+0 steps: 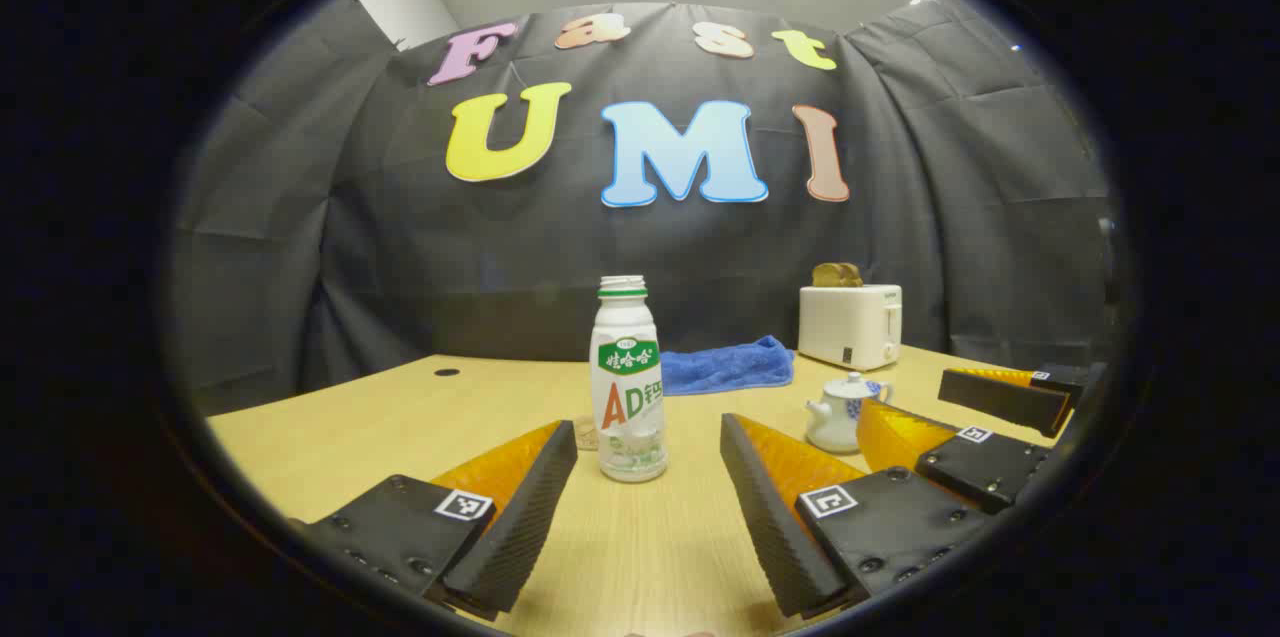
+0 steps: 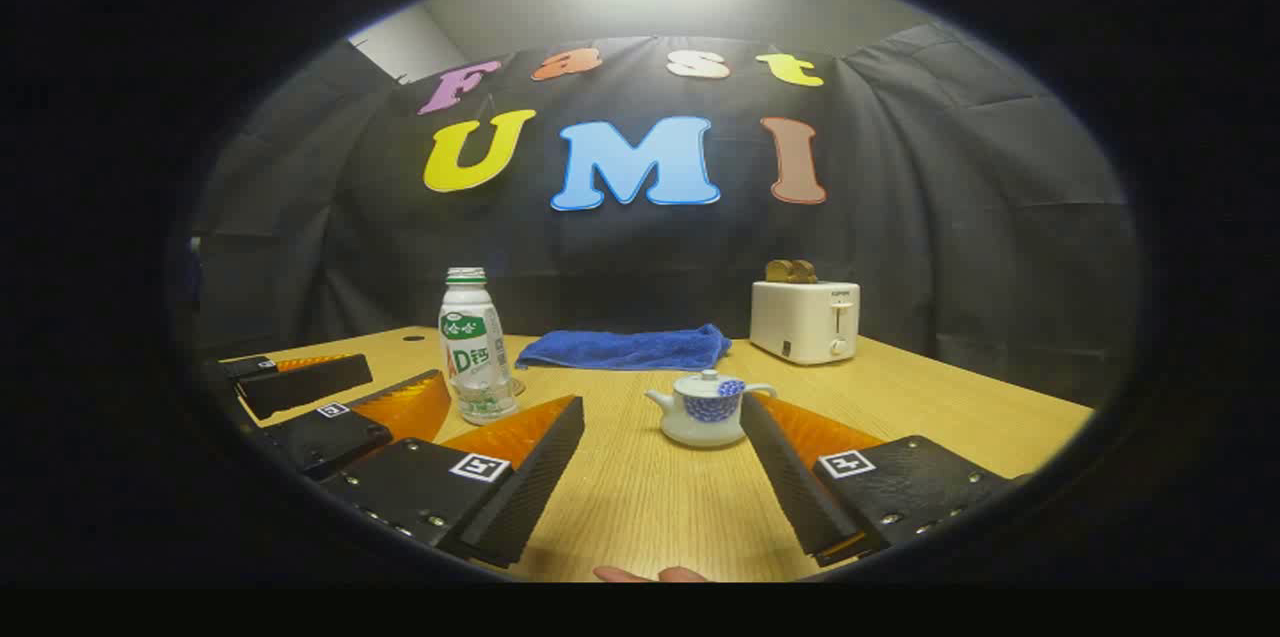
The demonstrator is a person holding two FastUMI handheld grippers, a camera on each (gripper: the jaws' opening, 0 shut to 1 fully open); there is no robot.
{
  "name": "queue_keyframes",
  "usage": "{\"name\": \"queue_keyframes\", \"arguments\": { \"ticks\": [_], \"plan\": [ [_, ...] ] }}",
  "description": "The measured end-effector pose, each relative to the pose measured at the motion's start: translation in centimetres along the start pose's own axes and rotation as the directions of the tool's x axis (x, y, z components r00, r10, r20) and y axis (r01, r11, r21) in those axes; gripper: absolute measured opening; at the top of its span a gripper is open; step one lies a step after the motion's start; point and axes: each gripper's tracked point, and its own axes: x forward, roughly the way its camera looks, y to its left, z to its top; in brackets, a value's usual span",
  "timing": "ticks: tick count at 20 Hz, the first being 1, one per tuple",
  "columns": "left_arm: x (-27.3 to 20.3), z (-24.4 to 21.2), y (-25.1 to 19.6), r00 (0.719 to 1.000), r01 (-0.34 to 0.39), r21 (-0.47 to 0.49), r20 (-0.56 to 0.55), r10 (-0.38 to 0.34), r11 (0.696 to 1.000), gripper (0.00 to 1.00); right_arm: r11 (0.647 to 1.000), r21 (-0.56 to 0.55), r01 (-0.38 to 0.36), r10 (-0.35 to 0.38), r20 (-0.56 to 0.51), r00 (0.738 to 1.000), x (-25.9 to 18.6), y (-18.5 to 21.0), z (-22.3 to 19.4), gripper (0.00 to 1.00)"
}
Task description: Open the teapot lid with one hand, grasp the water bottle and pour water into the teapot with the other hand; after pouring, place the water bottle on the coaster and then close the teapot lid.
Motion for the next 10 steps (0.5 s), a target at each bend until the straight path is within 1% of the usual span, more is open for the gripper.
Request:
{"name": "queue_keyframes", "arguments": {
  "ticks": [7,10],
  "plan": [
    [-0.01,-0.03,0.0,1.0,0.001,0.001,-0.004,-0.001,1.0,1.0,1.0,0.001,0.001,-0.001,0.0,1.0,0.0,-0.05,-0.03,0.96],
    [0.02,-0.15,-0.33,1.0,0.019,0.001,-0.006,-0.019,1.0,1.0,1.0,0.002,0.001,-0.001,0.0,1.0,-0.03,-0.06,0.03,0.96]
  ]
}}
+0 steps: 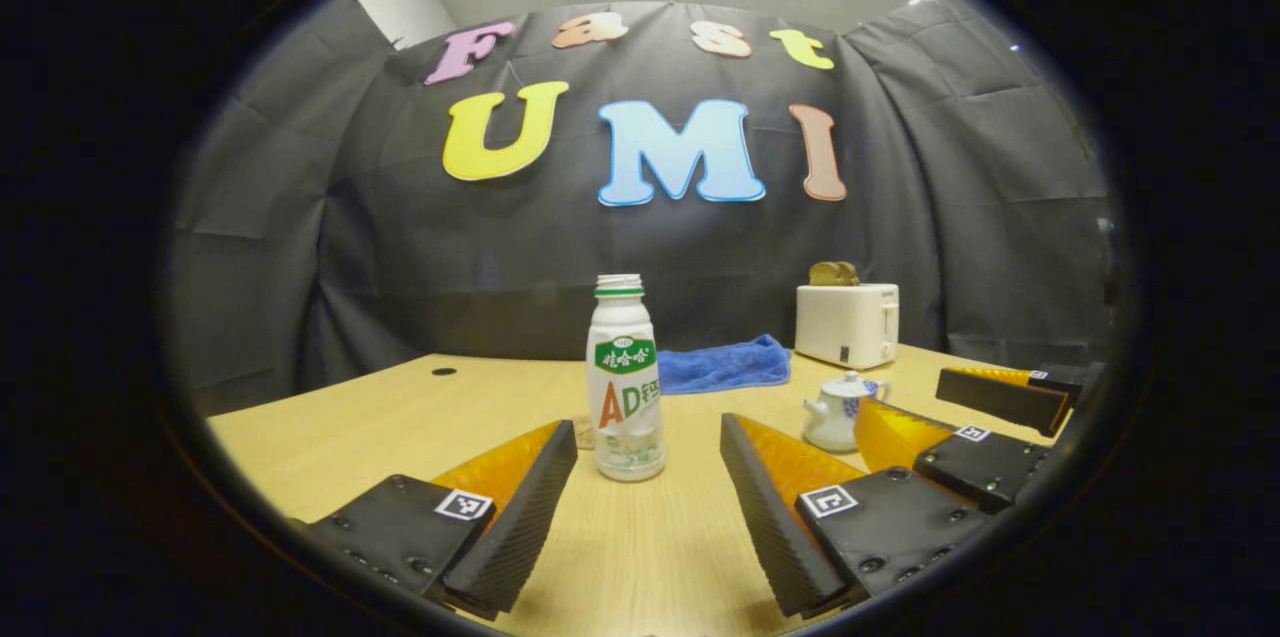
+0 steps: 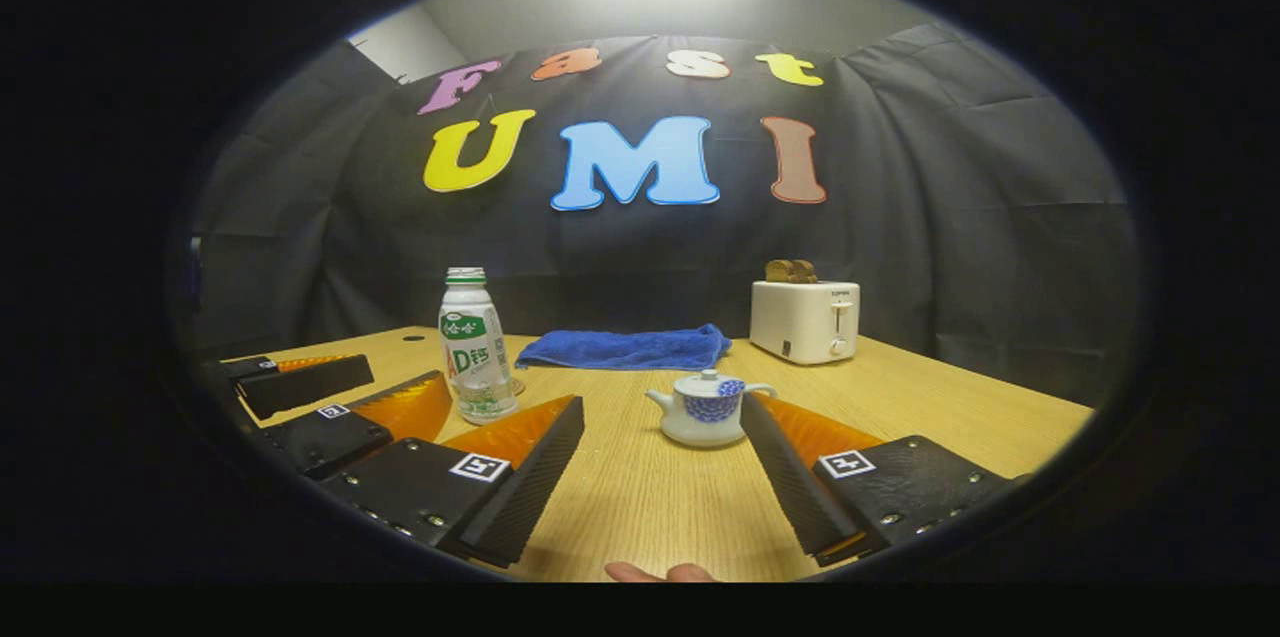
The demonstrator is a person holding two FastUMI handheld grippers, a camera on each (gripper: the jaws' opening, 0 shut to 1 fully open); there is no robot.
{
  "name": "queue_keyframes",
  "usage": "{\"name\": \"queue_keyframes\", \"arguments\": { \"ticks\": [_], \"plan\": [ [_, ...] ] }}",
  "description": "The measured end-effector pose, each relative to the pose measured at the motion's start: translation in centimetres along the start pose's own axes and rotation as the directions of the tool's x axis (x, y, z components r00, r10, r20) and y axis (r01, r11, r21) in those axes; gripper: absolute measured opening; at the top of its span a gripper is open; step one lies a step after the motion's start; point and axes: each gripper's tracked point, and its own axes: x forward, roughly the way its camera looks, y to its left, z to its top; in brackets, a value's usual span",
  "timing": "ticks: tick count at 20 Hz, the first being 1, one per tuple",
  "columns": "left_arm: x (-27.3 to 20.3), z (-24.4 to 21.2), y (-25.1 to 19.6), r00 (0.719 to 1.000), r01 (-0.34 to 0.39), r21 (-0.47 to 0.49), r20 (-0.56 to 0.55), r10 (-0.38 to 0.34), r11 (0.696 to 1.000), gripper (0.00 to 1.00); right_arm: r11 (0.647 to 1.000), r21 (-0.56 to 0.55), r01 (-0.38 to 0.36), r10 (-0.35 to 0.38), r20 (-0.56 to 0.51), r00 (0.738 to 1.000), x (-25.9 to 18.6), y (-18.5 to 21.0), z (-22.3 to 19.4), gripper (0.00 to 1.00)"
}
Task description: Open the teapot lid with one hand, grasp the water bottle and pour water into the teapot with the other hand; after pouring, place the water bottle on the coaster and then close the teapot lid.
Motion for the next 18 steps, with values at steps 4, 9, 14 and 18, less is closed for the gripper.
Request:
{"name": "queue_keyframes", "arguments": {
  "ticks": [4,9,14,18],
  "plan": [
    [0.0,0.1,0.1,1.0,-0.003,0.0,0.005,0.003,1.0,1.0,1.0,-0.002,0.0,0.0,0.0,1.0,0.0,0.0,0.0,0.96],
    [0.1,0.2,-0.1,1.0,0.01,0.0,0.006,-0.01,1.0,1.0,1.0,0.005,-0.016,0.016,0.002,1.0,0.2,0.3,0.0,0.96],
    [1.3,0.1,-0.5,0.999,0.049,-0.009,-0.001,-0.049,0.999,1.0,1.0,0.023,-0.02,0.02,-0.022,1.0,1.9,-0.6,0.6,0.96],
    [2.6,1.4,-0.1,0.998,0.068,-0.038,0.004,-0.067,0.997,1.0,1.0,0.023,0.011,-0.01,-0.039,0.999,4.6,-2.5,1.1,0.96]
  ]
}}
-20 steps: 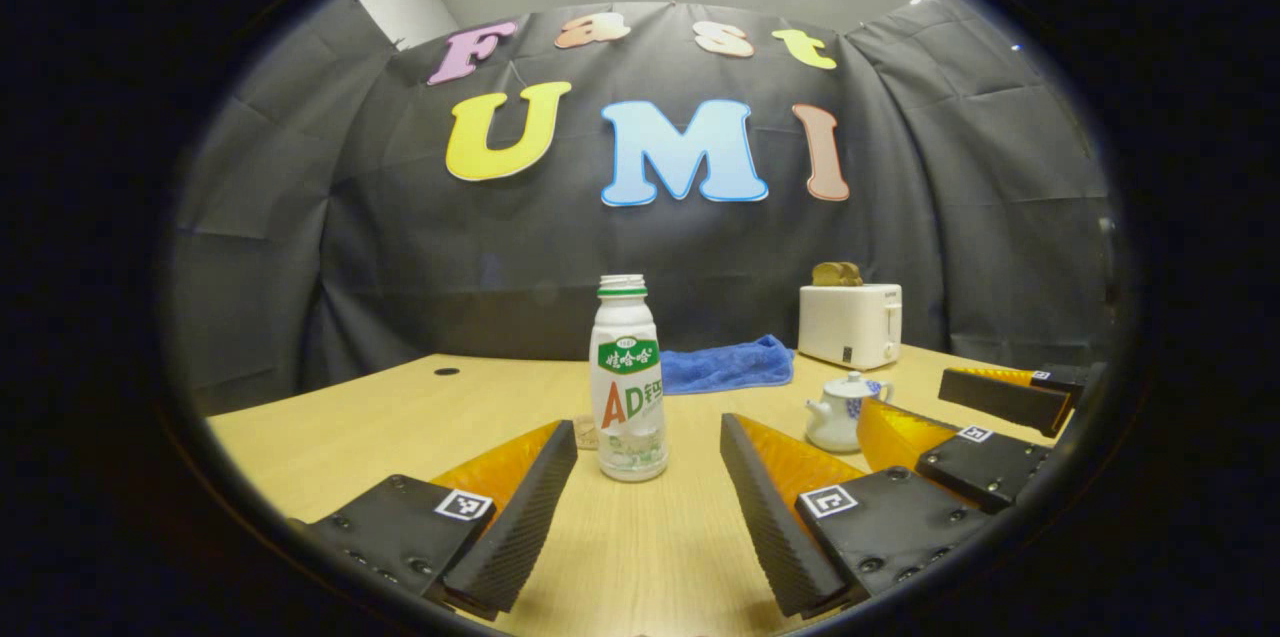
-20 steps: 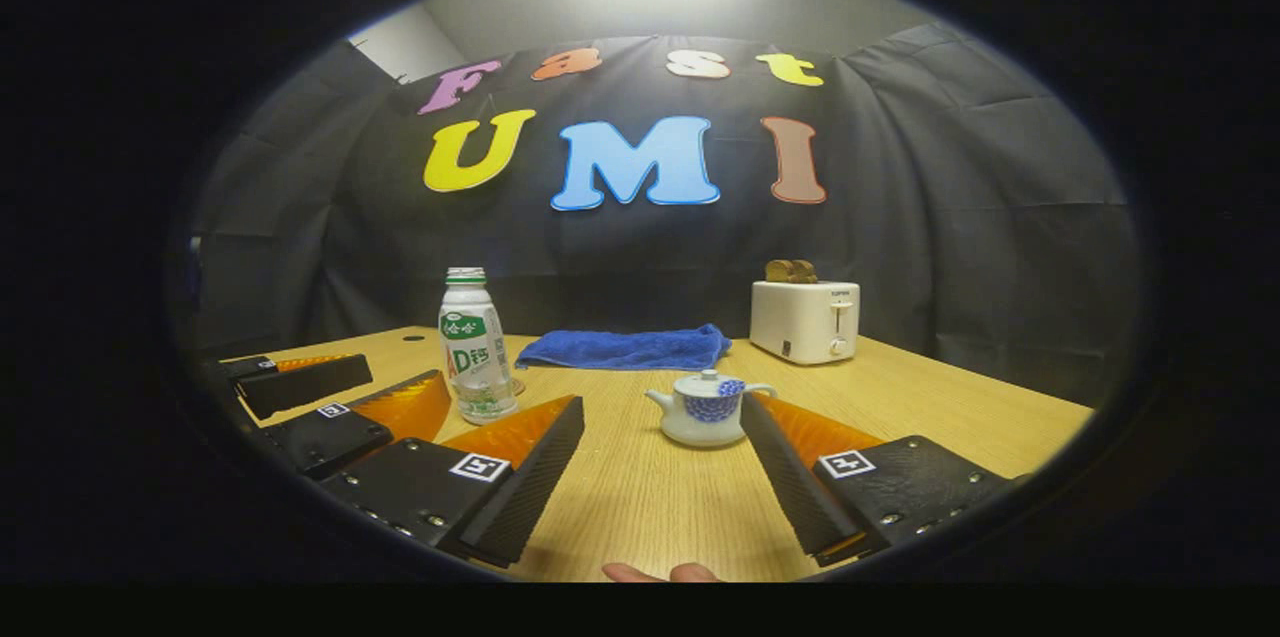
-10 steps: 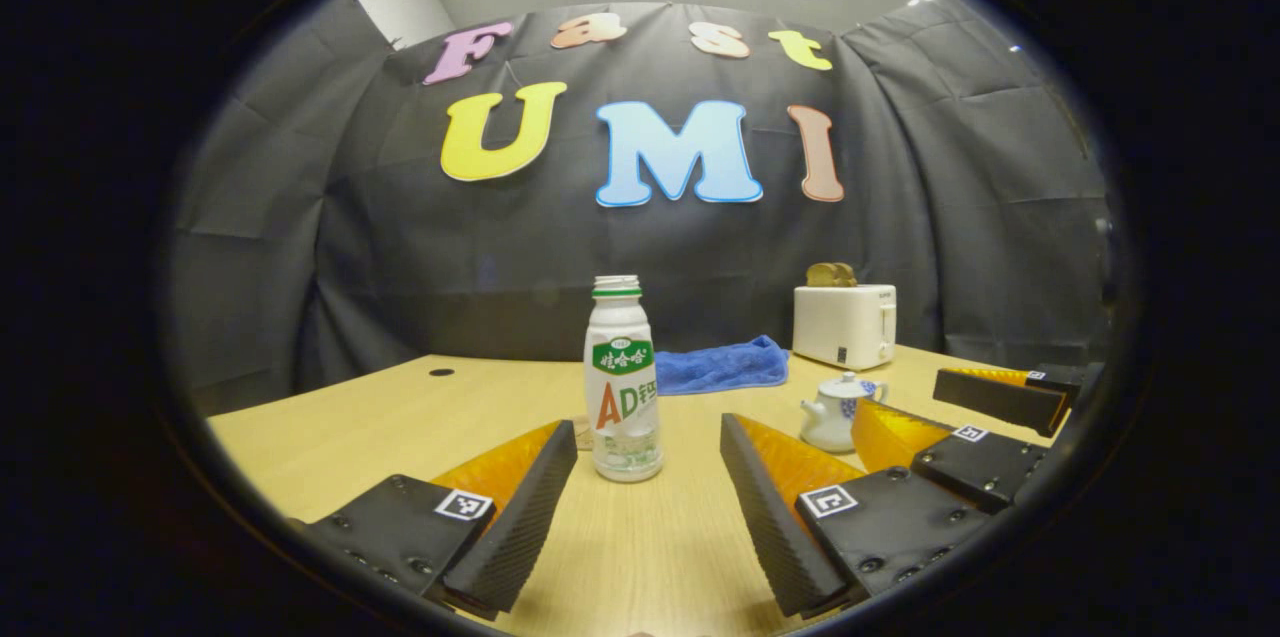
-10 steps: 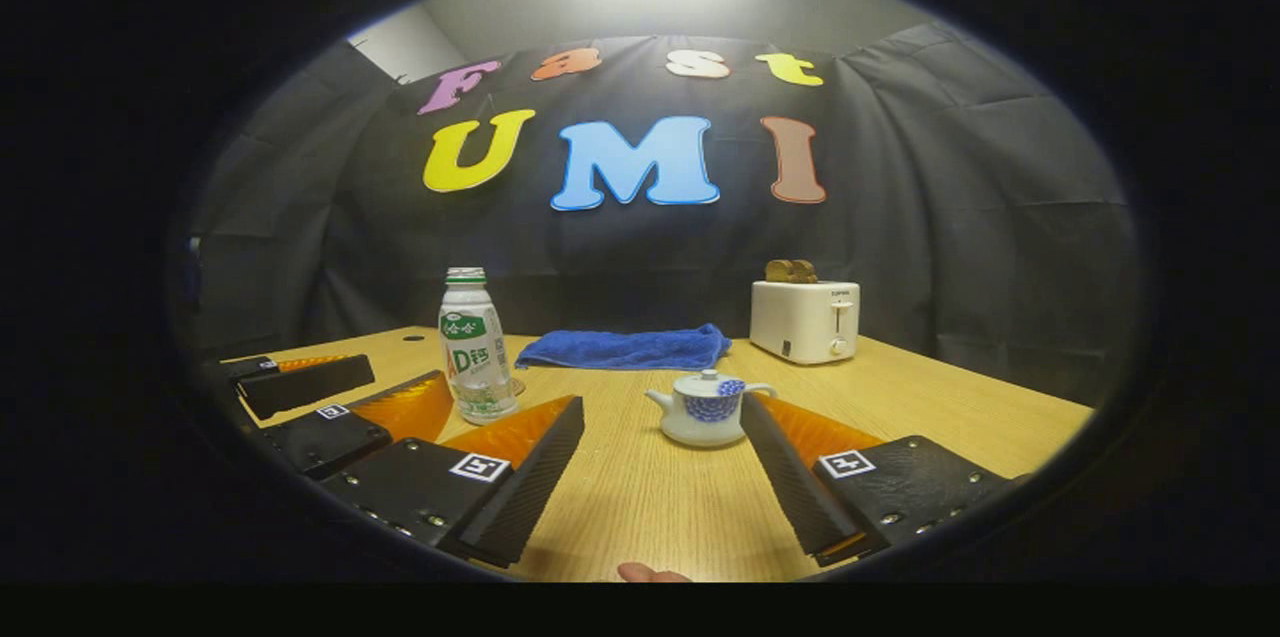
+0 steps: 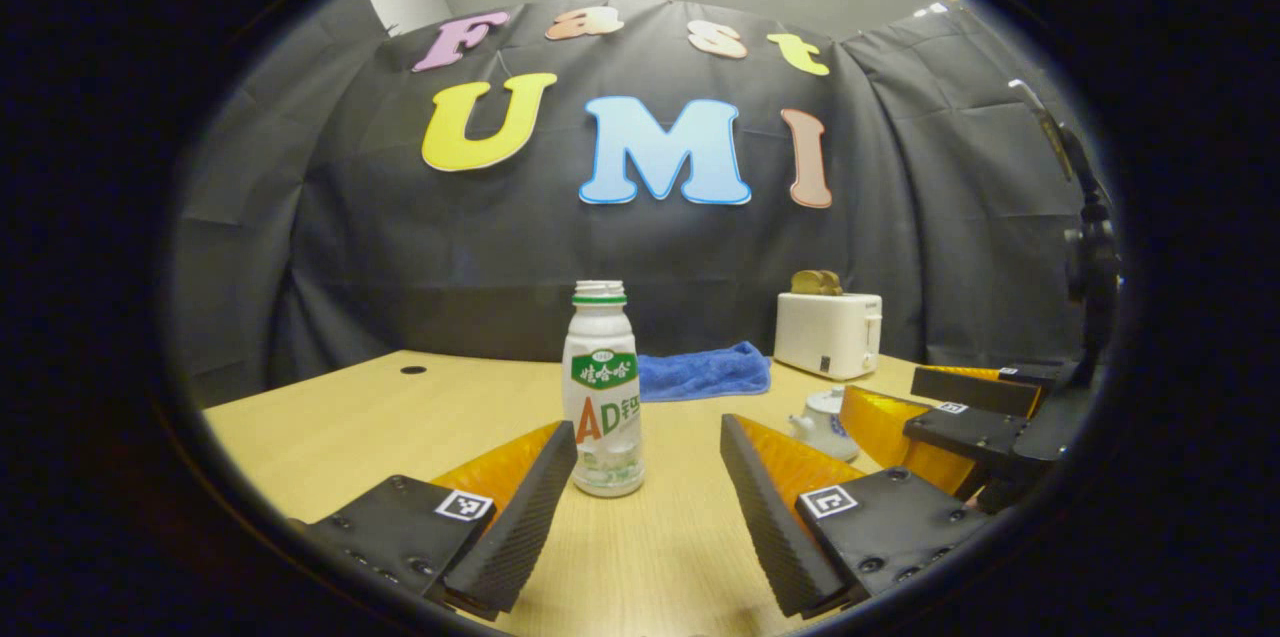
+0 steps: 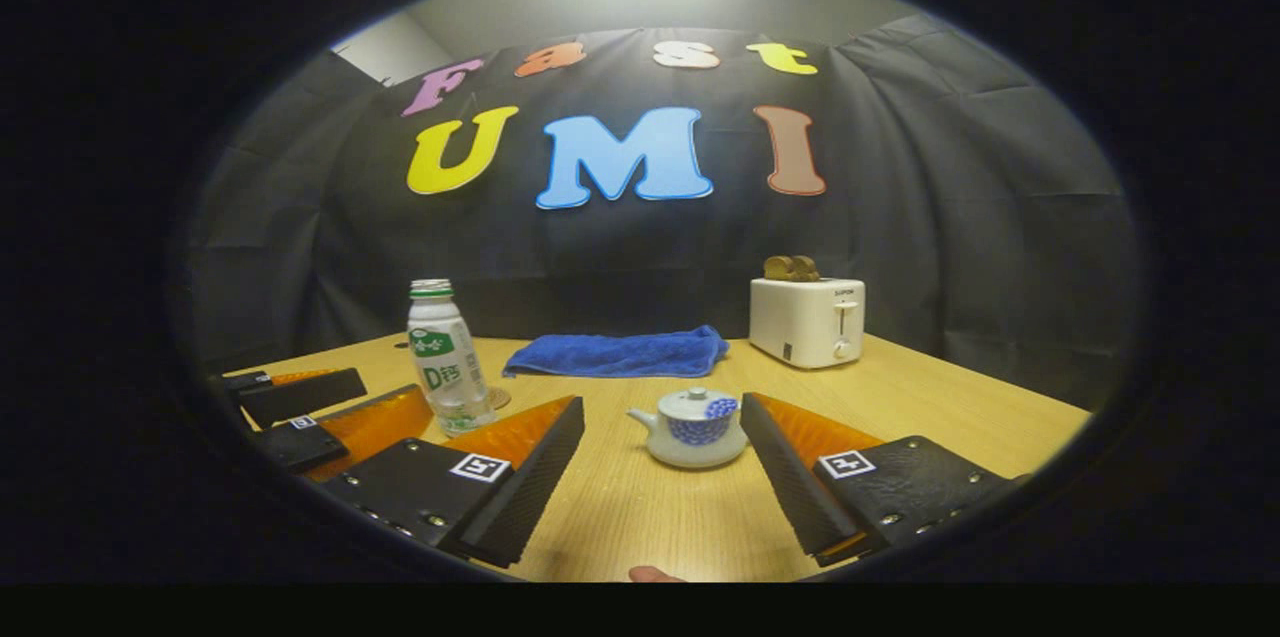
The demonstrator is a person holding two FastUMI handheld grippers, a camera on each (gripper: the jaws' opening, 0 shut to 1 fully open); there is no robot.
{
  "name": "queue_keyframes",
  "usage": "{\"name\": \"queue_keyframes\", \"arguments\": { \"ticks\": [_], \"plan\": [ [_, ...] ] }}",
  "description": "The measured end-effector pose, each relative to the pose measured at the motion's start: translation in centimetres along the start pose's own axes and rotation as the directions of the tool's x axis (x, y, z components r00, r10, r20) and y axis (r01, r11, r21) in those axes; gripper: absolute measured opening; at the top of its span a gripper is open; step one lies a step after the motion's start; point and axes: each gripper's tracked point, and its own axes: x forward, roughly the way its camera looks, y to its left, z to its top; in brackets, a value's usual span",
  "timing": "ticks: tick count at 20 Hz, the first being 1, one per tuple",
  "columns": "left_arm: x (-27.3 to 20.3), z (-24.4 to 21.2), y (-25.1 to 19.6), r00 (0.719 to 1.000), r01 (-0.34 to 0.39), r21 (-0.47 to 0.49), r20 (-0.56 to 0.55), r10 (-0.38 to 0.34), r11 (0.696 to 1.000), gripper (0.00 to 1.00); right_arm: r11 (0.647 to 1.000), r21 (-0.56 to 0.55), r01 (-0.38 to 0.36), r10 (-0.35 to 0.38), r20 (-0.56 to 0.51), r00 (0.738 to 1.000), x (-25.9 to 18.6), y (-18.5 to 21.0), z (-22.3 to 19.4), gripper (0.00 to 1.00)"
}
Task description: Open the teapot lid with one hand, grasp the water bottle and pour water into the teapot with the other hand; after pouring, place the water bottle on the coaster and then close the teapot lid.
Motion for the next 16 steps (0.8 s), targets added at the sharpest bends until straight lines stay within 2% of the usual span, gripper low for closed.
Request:
{"name": "queue_keyframes", "arguments": {
  "ticks": [3,8,10,11,12,13,14,15,16],
  "plan": [
    [0.9,1.2,1.5,1.0,-0.027,0.025,0.007,0.027,0.999,1.0,1.0,-0.022,0.019,-0.02,-0.026,0.999,2.3,-0.9,0.1,0.96],
    [1.7,1.3,3.7,0.999,-0.054,-0.012,0.0,0.054,0.998,1.0,1.0,0.003,0.02,-0.019,-0.092,0.996,6.0,-1.3,-0.4,0.96],
    [2.1,0.9,4.8,0.997,-0.075,0.0,-0.016,0.075,0.997,0.99,1.0,0.016,0.018,-0.015,-0.126,0.992,7.2,-1.3,-1.1,0.89],
    [2.2,0.8,5.2,0.996,-0.082,0.005,-0.021,0.082,0.997,0.99,1.0,0.001,0.022,-0.022,-0.13,0.991,7.6,-1.5,-1.3,0.88],
    [2.4,0.7,5.5,0.996,-0.084,0.003,-0.025,0.085,0.996,0.99,1.0,-0.003,0.017,-0.017,-0.136,0.991,7.8,-1.5,-1.3,0.82],
    [2.5,0.7,5.6,0.996,-0.084,-0.003,-0.025,0.084,0.996,0.99,1.0,-0.008,0.023,-0.024,-0.146,0.989,8.3,-1.6,-1.8,0.71],
    [2.6,0.7,5.7,0.996,-0.083,-0.01,-0.025,0.083,0.996,1.0,1.0,-0.007,0.029,-0.03,-0.146,0.989,8.3,-1.9,-1.8,0.51],
    [2.6,0.7,5.8,0.996,-0.083,-0.014,-0.026,0.083,0.996,1.0,1.0,-0.013,0.028,-0.03,-0.148,0.989,8.4,-1.7,-1.9,0.37],
    [2.8,0.6,5.8,0.996,-0.087,-0.013,-0.027,0.086,0.996,1.0,0.999,-0.026,0.025,-0.029,-0.15,0.988,8.2,-1.6,-1.9,0.37]
  ]
}}
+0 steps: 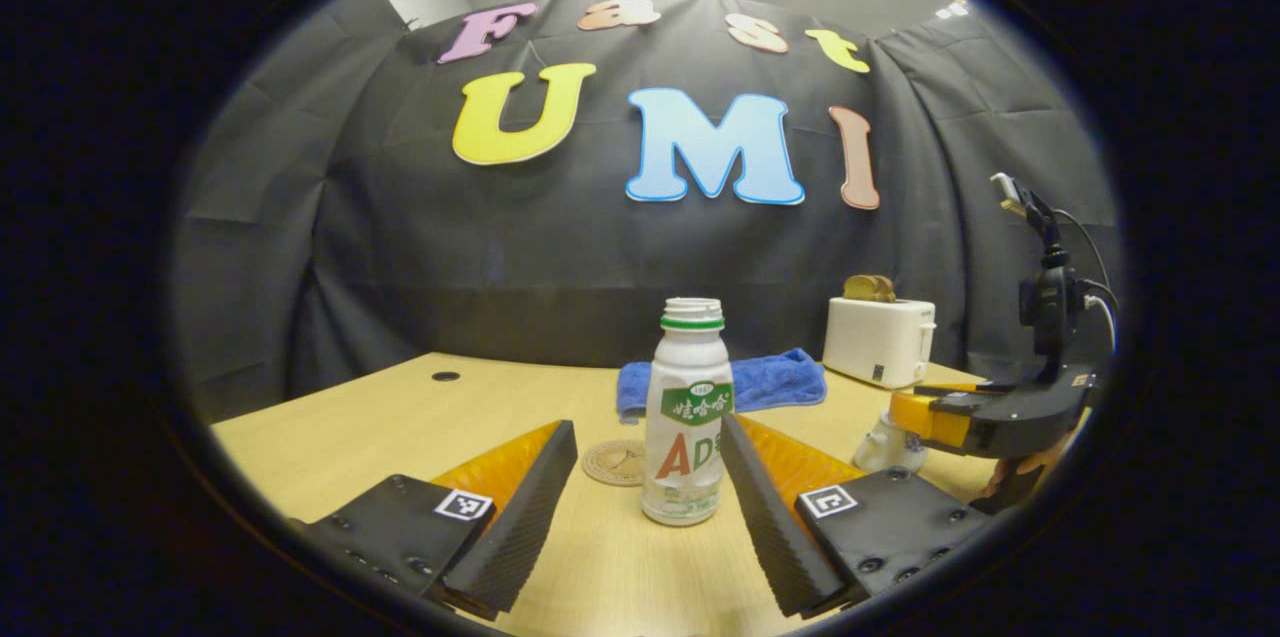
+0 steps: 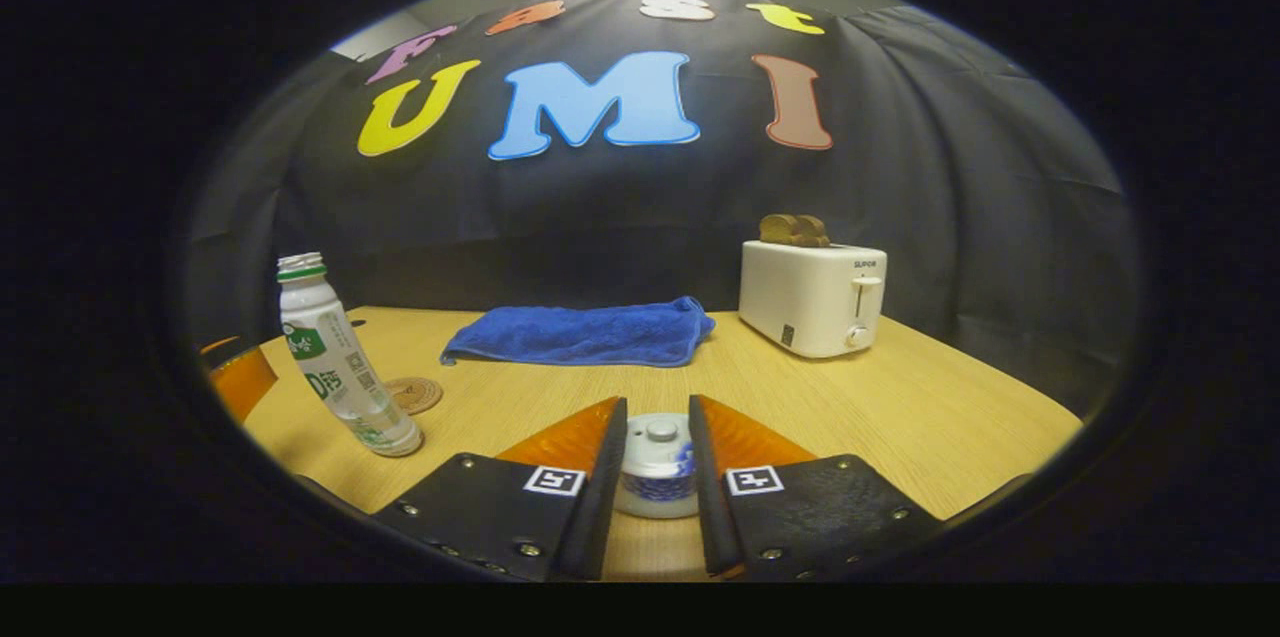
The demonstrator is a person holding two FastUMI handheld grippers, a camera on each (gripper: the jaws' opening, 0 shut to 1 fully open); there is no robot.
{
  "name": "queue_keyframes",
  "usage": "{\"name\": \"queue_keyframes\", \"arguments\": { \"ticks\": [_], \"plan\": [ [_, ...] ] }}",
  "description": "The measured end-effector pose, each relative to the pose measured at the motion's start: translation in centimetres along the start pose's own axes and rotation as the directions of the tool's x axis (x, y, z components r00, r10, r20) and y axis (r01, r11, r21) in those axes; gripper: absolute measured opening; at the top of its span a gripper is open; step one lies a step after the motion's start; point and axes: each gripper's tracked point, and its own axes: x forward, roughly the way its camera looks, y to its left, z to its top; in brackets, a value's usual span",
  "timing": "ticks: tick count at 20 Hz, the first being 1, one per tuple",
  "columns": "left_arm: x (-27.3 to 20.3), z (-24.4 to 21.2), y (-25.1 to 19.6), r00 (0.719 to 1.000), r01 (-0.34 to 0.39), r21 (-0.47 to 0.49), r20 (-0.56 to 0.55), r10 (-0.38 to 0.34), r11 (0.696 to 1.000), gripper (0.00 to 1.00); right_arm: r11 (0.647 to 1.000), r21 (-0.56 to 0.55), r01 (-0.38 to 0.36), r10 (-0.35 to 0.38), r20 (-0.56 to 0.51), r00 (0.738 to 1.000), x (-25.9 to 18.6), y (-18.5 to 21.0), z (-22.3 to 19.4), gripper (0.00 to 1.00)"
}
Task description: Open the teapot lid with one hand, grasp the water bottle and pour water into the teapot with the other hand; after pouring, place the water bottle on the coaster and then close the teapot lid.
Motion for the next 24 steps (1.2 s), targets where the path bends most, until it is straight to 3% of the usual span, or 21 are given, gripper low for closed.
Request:
{"name": "queue_keyframes", "arguments": {
  "ticks": [2,3,4,5,6,9,12,24],
  "plan": [
    [0.1,-0.2,-0.1,1.0,0.0,0.005,-0.002,0.0,1.0,0.99,1.0,-0.016,0.016,-0.016,0.006,1.0,1.1,-0.5,0.7,0.37],
    [0.1,-0.2,-0.1,1.0,0.0,0.008,-0.004,0.0,1.0,1.0,1.0,-0.013,0.019,-0.019,0.01,1.0,0.1,-0.4,0.2,0.0],
    [0.1,-0.3,-0.1,1.0,0.0,0.009,-0.005,0.0,1.0,0.99,1.0,-0.015,0.012,-0.012,0.013,1.0,-0.1,-0.3,0.3,0.11],
    [0.0,-0.3,-0.2,1.0,0.001,0.006,-0.003,-0.001,1.0,1.0,1.0,-0.014,0.006,-0.006,0.014,1.0,-0.1,-0.3,0.3,0.05],
    [0.1,-0.5,-0.3,1.0,0.005,0.001,-0.004,-0.005,1.0,1.0,1.0,-0.003,-0.001,0.001,0.019,1.0,-0.2,-0.2,0.3,0.11],
    [0.4,-0.6,-0.4,1.0,0.016,-0.02,-0.008,-0.017,1.0,1.0,0.999,0.03,-0.016,0.014,0.086,0.996,-1.1,-0.4,1.9,0.11],
    [1.2,-0.9,-0.9,0.999,0.043,-0.049,-0.009,-0.043,0.998,1.0,1.0,-0.016,-0.012,0.014,0.141,0.99,-2.2,0.0,2.9,0.11],
    [6.6,-2.7,-3.0,0.997,0.043,-0.026,-0.067,-0.045,0.999,0.99,0.998,-0.032,-0.052,0.055,0.12,0.991,-2.7,0.9,1.5,0.11]
  ]
}}
